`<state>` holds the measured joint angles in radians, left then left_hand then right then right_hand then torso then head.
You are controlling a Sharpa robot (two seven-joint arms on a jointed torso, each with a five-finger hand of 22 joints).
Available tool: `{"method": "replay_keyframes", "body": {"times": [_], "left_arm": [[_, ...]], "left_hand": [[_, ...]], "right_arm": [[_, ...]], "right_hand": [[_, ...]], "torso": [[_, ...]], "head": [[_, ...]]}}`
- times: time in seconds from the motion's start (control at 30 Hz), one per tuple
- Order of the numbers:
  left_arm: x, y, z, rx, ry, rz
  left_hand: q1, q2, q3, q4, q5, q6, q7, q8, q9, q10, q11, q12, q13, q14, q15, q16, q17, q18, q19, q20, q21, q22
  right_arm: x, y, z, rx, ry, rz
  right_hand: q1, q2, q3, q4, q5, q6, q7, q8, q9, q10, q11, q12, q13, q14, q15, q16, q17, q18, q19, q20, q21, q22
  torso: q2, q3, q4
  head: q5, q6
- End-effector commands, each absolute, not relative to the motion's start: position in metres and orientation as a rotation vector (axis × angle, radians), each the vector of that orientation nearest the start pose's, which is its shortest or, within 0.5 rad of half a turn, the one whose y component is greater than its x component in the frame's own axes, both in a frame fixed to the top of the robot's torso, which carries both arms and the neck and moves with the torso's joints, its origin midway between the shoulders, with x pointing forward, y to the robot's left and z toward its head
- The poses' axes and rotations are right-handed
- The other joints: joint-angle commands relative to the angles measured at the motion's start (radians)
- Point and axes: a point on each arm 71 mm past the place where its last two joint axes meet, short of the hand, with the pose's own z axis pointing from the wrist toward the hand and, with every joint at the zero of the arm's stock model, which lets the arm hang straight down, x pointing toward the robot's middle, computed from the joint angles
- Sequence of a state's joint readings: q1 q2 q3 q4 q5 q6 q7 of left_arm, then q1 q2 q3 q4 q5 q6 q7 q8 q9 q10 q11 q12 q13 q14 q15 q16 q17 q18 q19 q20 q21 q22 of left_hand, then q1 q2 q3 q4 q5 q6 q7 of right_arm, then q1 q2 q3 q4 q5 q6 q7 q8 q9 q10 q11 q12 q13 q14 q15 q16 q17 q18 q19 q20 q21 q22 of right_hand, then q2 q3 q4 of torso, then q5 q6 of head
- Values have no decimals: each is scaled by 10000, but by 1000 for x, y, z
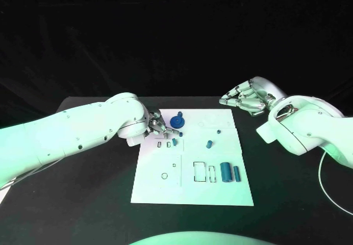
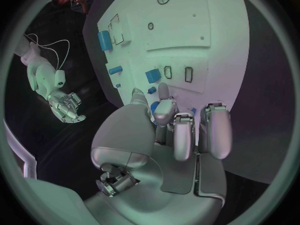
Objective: Assemble the parts on the task board
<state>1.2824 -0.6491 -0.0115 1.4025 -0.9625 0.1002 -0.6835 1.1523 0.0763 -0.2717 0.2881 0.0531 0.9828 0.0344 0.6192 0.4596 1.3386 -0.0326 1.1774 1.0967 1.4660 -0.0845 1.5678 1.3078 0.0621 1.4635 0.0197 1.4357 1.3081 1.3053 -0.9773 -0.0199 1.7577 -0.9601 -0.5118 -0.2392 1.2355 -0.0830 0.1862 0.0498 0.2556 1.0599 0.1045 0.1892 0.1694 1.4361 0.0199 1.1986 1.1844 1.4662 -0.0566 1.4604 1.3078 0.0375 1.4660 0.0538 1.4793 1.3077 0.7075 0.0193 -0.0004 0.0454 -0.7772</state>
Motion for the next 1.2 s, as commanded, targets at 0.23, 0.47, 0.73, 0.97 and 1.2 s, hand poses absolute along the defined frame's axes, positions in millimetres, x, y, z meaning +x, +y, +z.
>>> {"method": "replay_keyframes", "body": {"times": [0.23, 0.47, 0.73, 0.97, 1.2], "left_arm": [[513, 156, -188, -2321, 23708, -2584], [515, 149, -190, -2325, 23764, -2645], [516, 144, -192, -2238, 23876, -2626], [516, 142, -194, -2035, 24107, -2571], [517, 141, -197, -1967, 24241, -2583]], "left_hand": [[148, 86, -123, -5, -57, -114, -5, 147, 174, 69, -24, 104, 48, 1048, -82, 30, 2630, -188, 231, -27, 91, 815], [145, 130, -170, 13, -57, -156, -10, 217, 272, 57, -28, 89, 27, 1048, -86, 30, 2630, -185, 226, -31, 88, 814], [50, 228, -271, 5, -53, -215, -24, 327, 430, 65, -38, 107, 44, 1048, -93, 30, 2630, -193, 240, -36, 115, 861], [226, 297, -253, -46, -44, -274, -28, 405, 559, 56, -42, 98, 32, 1048, -95, 30, 2630, -193, 239, -36, 117, 871], [365, 334, -236, -74, -42, -330, -25, 448, 651, 39, -38, 79, 11, 1048, -92, 30, 2630, -193, 236, -33, 116, 878]], "right_arm": [[464, -215, -117, 4195, 16091, 8196], [465, -214, -117, 4170, 16114, 8213], [466, -212, -118, 4144, 16164, 8215], [466, -212, -119, 4117, 16218, 8221], [466, -211, -119, 4102, 16250, 8223]], "right_hand": [[-84, -24, -112, 35, 83, -135, 19, 28, 31, 19, 26, 1147, 1774, 661, 67, 34, 333, 55, 106, 26, 43, 692], [-74, -20, -137, 45, 112, -174, 29, 20, 42, -19, 35, 1095, 1741, 654, 75, 21, 308, 57, 99, 32, 36, 679], [-61, -9, -149, 51, 134, -197, 35, 18, 52, -58, 41, 1034, 1698, 648, 80, 12, 292, 60, 91, 37, 29, 666], [-6, 19, -152, 46, 267, -226, 41, 21, 72, -106, 46, 970, 1659, 649, 85, 22, 316, 56, 98, 44, 36, 686], [48, 39, -170, 49, 467, -255, 49, 33, 106, -119, 52, 971, 1675, 647, 93, 23, 319, 56, 98, 53, 35, 687]], "torso": [[34, -15, -34], [30, -15, -18], [22, -4, -15], [28, -4, -15], [34, 3, -15]], "head": [[-20, -57], [-31, -112], [-60, -160], [-98, -173], [-84, -199]]}}
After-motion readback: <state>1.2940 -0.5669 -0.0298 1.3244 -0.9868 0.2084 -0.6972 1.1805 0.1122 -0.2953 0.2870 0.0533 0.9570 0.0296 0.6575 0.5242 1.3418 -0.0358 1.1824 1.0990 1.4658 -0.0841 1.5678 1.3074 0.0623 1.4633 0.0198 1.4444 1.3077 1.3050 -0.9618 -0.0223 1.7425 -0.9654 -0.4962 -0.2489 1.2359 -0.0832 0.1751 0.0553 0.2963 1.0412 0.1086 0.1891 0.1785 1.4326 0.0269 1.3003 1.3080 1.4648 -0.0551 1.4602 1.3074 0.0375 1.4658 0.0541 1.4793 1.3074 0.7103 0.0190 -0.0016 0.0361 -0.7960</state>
